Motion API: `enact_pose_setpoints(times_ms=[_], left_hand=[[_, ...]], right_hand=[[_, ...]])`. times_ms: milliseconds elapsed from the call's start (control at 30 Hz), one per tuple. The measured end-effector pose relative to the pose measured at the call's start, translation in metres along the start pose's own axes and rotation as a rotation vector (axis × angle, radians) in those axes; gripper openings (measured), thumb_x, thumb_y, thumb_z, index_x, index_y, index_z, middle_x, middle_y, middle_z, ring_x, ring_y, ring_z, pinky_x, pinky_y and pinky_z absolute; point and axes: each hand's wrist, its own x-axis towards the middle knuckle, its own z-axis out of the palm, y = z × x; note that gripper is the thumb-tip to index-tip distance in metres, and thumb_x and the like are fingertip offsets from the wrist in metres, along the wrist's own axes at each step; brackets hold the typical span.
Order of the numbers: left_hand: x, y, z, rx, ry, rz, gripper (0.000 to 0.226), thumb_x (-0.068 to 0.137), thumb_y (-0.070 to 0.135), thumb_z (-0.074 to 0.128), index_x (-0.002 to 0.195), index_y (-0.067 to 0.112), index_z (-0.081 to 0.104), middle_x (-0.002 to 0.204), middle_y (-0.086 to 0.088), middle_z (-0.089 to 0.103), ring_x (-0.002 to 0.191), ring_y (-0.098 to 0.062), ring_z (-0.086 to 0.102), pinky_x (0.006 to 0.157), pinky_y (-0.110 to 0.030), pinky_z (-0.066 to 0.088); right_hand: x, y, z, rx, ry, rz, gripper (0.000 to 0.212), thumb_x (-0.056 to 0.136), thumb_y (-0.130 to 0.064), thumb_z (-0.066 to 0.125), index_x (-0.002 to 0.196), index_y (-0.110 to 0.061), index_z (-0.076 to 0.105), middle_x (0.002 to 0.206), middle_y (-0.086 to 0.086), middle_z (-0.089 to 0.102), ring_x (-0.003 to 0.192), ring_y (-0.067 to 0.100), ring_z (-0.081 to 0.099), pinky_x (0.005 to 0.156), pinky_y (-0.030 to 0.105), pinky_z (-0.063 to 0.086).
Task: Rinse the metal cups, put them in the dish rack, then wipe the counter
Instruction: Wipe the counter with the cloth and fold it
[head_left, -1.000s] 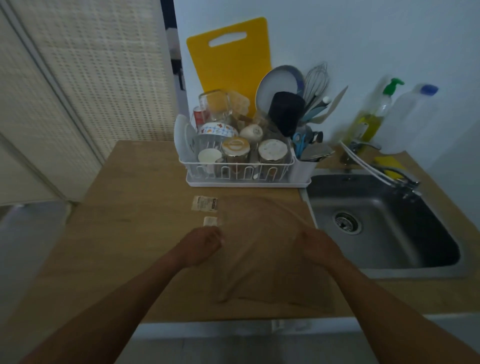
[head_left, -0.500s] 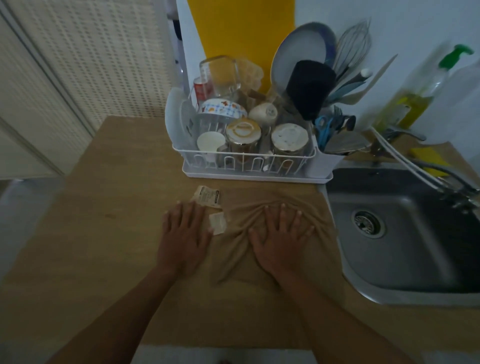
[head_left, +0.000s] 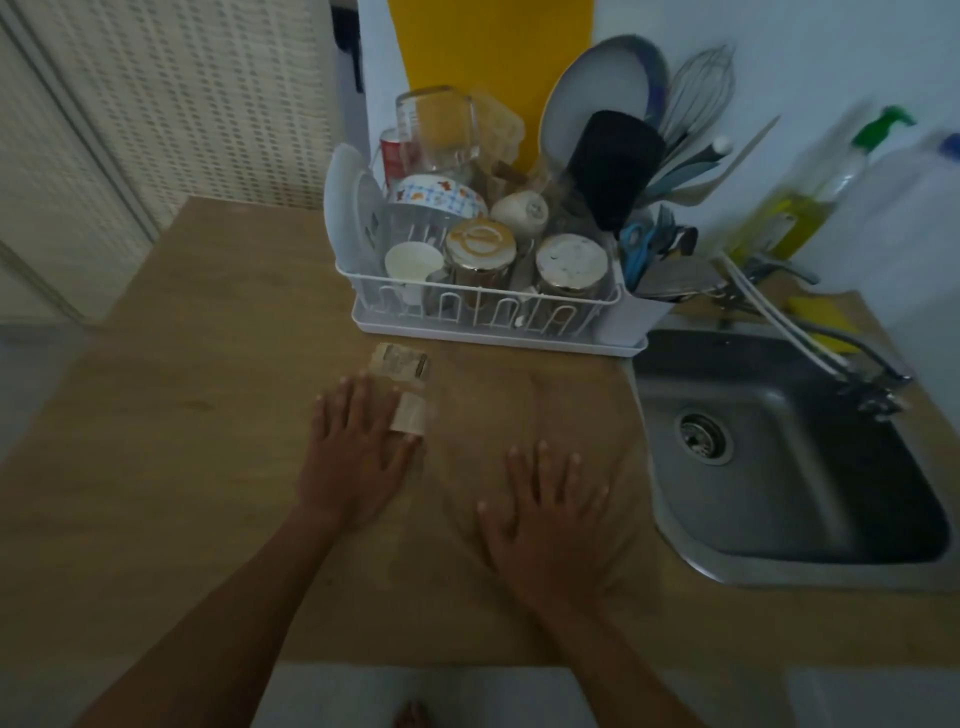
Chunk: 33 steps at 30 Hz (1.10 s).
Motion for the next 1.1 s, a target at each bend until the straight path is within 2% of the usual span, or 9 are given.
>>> enact_pose_setpoints(times_ms=[100,167,300,367,500,667,800,933,1100], left_hand=[[-0.001,0.0,0.0,0.001,-0.008,0.01,0.068,0.094,0.06,0.017,0.151,0.025,0.025,0.161,-0.014,0.017,0.149,-0.035,0.008,0.119,-0.056,0.011],[-0.002,0.0,-0.002,-0.024,0.004,0.011,0.068,0.094,0.058,0.014,0.151,0.024,0.026,0.16,-0.015,0.019,0.149,-0.035,0.009,0.119,-0.056,0.012],[-0.004,-0.001,0.0,-0.032,0.026,0.018,0.067,0.094,0.058,0.013,0.152,0.026,0.024,0.161,-0.012,0.017,0.149,-0.033,0.008,0.12,-0.053,0.01],[-0.003,-0.001,0.002,-0.042,0.028,0.016,0.067,0.094,0.059,0.015,0.153,0.027,0.021,0.162,-0.011,0.015,0.15,-0.031,0.004,0.121,-0.052,0.007],[-0.003,-0.001,0.004,-0.024,0.047,0.014,0.067,0.093,0.06,0.018,0.153,0.028,0.022,0.161,-0.013,0.017,0.15,-0.033,0.007,0.12,-0.053,0.008],[-0.007,-0.003,0.005,-0.027,0.005,0.042,0.071,0.09,0.064,0.019,0.153,0.03,0.018,0.163,-0.009,0.012,0.149,-0.034,0.004,0.12,-0.055,0.007],[-0.025,0.001,0.001,-0.028,-0.007,0.031,0.07,0.091,0.062,0.016,0.154,0.029,0.019,0.163,-0.005,0.012,0.149,-0.036,0.004,0.119,-0.056,0.005],[-0.046,0.001,0.0,-0.061,-0.022,0.018,0.072,0.092,0.06,0.01,0.154,0.024,0.021,0.163,-0.005,0.014,0.15,-0.031,0.006,0.119,-0.056,0.008],[-0.084,-0.003,0.0,-0.071,-0.009,0.026,0.073,0.093,0.06,0.011,0.154,0.02,0.021,0.162,-0.005,0.015,0.15,-0.026,0.007,0.121,-0.051,0.008]], right_hand=[[-0.043,-0.002,0.003,-0.039,-0.034,0.001,0.077,0.081,-0.075,0.036,0.149,-0.039,0.031,0.16,0.0,0.026,0.146,0.04,0.021,0.111,0.07,0.013],[-0.032,0.002,0.004,-0.049,-0.022,0.005,0.078,0.081,-0.077,0.033,0.149,-0.04,0.028,0.16,0.001,0.025,0.146,0.042,0.018,0.11,0.072,0.01],[0.042,0.012,0.002,-0.051,-0.054,0.011,0.079,0.078,-0.082,0.001,0.147,-0.046,-0.014,0.164,0.0,0.0,0.148,0.04,-0.009,0.111,0.071,0.002],[0.079,0.015,0.0,-0.053,-0.052,0.018,0.085,0.072,-0.083,-0.01,0.146,-0.043,-0.019,0.164,0.0,-0.006,0.147,0.041,-0.012,0.112,0.07,-0.002],[0.127,0.014,-0.006,-0.031,-0.077,0.009,0.089,0.074,-0.079,-0.002,0.152,-0.037,-0.01,0.164,0.003,-0.01,0.146,0.041,-0.016,0.113,0.066,-0.012],[0.126,0.014,-0.006,-0.002,-0.09,0.009,0.075,0.088,-0.073,0.013,0.152,-0.038,-0.005,0.164,0.002,-0.01,0.147,0.038,-0.016,0.114,0.065,-0.009],[0.067,0.004,-0.002,-0.008,-0.029,0.013,0.079,0.085,-0.077,0.012,0.153,-0.038,0.003,0.164,-0.001,-0.001,0.149,0.037,-0.007,0.113,0.065,-0.011],[-0.011,-0.007,0.003,0.009,0.023,-0.008,0.078,0.085,-0.075,0.026,0.151,-0.035,0.024,0.161,0.003,0.021,0.148,0.04,0.012,0.113,0.069,0.004],[-0.081,-0.019,0.007,-0.048,0.02,0.036,0.077,0.083,-0.073,0.036,0.147,-0.032,0.037,0.156,0.005,0.034,0.144,0.041,0.024,0.109,0.072,0.012]])
